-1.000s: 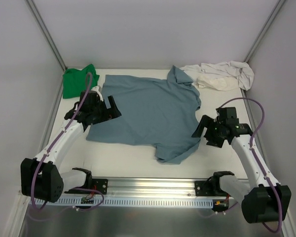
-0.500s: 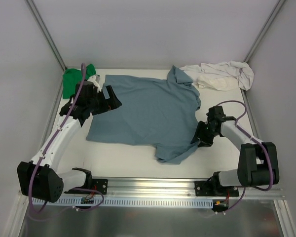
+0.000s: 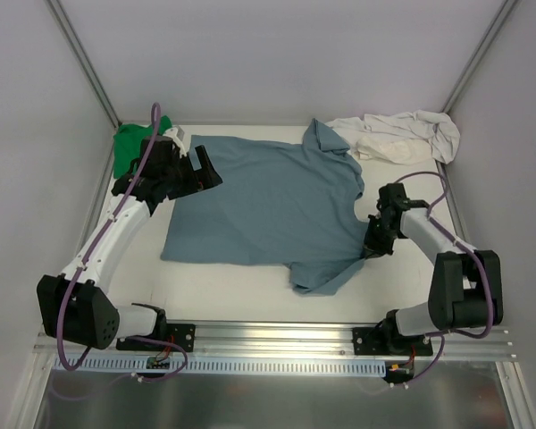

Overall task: Fold and stack the t-shirts
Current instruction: Flatten out the tshirt

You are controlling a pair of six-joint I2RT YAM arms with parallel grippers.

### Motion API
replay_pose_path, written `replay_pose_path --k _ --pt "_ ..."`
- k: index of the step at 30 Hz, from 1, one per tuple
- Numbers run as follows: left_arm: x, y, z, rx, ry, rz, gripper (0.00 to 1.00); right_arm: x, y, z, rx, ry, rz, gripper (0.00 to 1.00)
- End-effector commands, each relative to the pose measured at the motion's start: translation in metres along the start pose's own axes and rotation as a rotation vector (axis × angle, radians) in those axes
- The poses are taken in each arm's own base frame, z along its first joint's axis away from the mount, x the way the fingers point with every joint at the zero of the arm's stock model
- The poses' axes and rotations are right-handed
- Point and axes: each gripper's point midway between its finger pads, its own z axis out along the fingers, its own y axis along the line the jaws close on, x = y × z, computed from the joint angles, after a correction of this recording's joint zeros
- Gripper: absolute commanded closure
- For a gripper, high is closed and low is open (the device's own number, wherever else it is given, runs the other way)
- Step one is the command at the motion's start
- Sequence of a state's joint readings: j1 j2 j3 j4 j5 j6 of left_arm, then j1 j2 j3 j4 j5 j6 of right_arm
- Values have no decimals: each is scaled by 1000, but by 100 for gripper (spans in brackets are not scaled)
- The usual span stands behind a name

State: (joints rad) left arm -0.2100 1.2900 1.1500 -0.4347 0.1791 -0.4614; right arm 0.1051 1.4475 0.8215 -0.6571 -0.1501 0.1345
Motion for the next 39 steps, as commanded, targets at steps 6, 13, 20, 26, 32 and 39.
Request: replay_pose_path --k 6,13,20,26,32,39 --pt "-10 -7 -4 11 -17 50 1 -29 -70 -59 273 -136 -32 100" --pt "-2 -9 -3 31 24 49 1 -36 -45 -79 152 -213 19 0" --pt "53 -4 24 96 205 -58 2 -66 -9 -107 22 -294 22 0" --pt "69 5 66 52 325 -148 1 -108 44 -80 -55 -216 -53 0" --pt "62 3 102 29 357 -132 1 -128 83 -28 -137 -98 -71 1" --pt "69 8 129 -20 397 -120 1 -135 101 8 -166 4 -58 1"
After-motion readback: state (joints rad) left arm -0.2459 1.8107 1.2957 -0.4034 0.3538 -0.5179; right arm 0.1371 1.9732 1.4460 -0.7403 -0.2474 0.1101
